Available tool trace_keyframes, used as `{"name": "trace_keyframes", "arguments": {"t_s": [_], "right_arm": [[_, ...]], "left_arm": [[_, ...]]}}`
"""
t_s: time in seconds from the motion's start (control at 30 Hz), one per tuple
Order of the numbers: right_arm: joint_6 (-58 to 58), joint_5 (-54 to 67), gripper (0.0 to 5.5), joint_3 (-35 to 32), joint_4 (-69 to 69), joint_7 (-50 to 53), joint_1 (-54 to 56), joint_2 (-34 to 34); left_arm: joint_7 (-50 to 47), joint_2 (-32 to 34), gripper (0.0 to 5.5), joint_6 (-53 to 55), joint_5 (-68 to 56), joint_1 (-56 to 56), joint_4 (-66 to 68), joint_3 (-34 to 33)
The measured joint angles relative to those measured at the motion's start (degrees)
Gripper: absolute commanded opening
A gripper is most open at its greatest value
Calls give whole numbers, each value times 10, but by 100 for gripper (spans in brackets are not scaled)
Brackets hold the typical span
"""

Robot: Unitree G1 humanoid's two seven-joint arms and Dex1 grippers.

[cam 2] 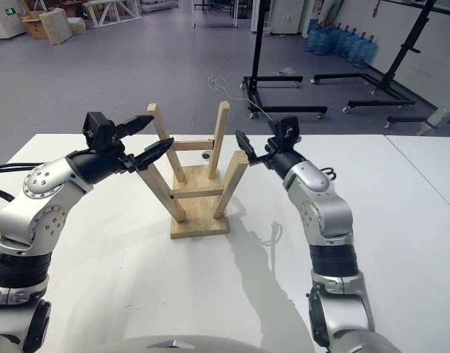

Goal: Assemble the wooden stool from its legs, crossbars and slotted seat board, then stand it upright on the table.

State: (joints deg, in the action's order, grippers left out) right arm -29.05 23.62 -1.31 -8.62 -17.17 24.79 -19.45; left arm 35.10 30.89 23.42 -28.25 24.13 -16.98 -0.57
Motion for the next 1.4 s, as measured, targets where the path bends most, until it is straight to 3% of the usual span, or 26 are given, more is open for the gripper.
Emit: {"name": "trace_keyframes", "arguments": {"t_s": [0.3,0.53,0.73,0.9,1.1,1.3,1.4], "right_arm": [[-73,36,494,124,-231,-115,-86,-45],[-84,20,494,116,-257,-119,-50,-68],[-83,30,494,46,-259,-123,8,-88],[-83,82,494,-56,-203,-124,69,-95],[-28,45,494,-105,-71,-135,80,-140],[50,-13,494,-126,86,-142,69,-166],[100,-76,494,-108,158,-124,30,-166]], "left_arm": [[-30,-12,364,-38,70,47,88,10],[-39,-24,364,-56,89,56,110,14],[-55,-39,364,-65,101,64,123,6],[-59,-64,364,-69,100,70,120,1],[-68,-74,364,-85,110,87,112,-8],[-75,-41,364,-83,100,66,102,-82],[-53,-2,364,-71,89,-9,96,-126]]}}
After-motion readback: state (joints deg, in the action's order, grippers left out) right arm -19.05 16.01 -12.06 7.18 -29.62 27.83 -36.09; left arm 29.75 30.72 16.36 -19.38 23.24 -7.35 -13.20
